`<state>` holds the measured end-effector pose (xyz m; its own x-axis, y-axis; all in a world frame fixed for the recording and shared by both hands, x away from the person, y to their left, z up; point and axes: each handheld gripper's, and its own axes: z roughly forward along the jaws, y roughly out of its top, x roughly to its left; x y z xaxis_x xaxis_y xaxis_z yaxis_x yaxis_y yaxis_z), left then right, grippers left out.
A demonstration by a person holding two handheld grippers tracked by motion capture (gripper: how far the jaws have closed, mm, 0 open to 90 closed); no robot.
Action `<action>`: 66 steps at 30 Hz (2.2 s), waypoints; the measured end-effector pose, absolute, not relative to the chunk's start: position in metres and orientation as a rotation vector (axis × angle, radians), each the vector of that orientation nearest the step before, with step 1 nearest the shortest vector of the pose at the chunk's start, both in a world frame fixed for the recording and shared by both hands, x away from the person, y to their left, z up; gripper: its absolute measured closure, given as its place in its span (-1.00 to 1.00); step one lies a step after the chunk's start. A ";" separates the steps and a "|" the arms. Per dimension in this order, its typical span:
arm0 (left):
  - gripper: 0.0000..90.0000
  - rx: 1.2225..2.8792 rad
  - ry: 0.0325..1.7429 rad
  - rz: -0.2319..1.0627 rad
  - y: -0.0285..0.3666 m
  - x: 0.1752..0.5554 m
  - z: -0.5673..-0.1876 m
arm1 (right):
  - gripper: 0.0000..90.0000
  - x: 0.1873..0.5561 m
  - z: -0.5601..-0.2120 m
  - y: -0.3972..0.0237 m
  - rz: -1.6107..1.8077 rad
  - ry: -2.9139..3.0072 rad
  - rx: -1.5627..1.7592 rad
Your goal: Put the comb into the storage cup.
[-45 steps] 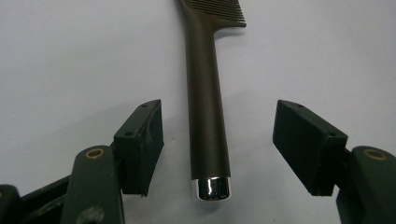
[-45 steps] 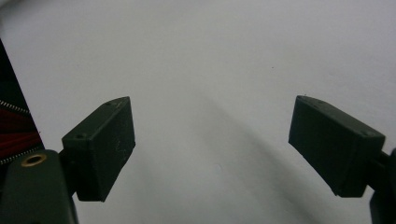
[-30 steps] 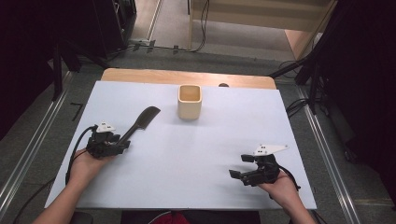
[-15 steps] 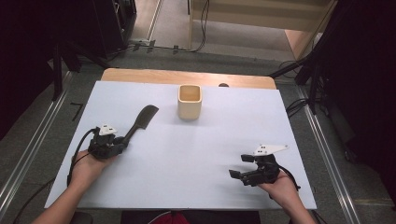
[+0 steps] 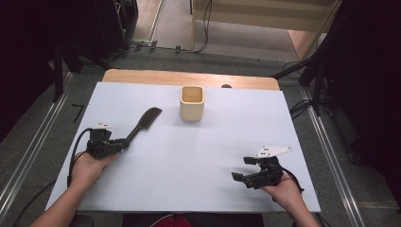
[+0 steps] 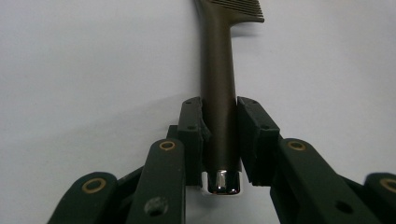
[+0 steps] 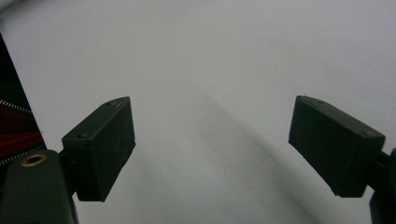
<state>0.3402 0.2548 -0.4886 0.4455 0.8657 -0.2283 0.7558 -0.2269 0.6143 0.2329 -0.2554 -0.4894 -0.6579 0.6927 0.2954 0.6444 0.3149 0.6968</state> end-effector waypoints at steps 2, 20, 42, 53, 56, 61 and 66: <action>0.63 2.008 1.356 0.200 0.256 0.341 -0.486 | -0.71 0.233 -0.490 -0.255 1.282 2.500 1.272; 0.63 1.815 1.324 0.095 0.262 0.336 -0.460 | -0.71 0.232 -0.486 -0.250 1.312 2.484 1.256; 0.63 1.625 1.273 0.110 0.241 0.322 -0.437 | -0.71 0.244 -0.460 -0.213 1.449 2.426 1.309; 0.63 1.565 1.228 0.143 0.224 0.318 -0.429 | -0.71 0.250 -0.451 -0.203 1.493 2.386 1.362; 0.63 1.551 1.207 0.138 0.218 0.317 -0.427 | -0.71 0.251 -0.449 -0.201 1.506 2.370 1.380; 0.63 1.547 1.172 0.121 0.204 0.317 -0.425 | -0.71 0.253 -0.444 -0.200 1.533 2.327 1.410; 0.63 1.562 1.138 0.102 0.183 0.320 -0.423 | -0.71 0.255 -0.442 -0.201 1.516 2.299 1.435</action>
<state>0.3200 0.1828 -0.4228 0.5274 0.6930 -0.4915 0.5943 0.1126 0.7963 0.2553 -0.2013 -0.4420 -0.5722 0.7018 0.4243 0.6664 0.0963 0.7393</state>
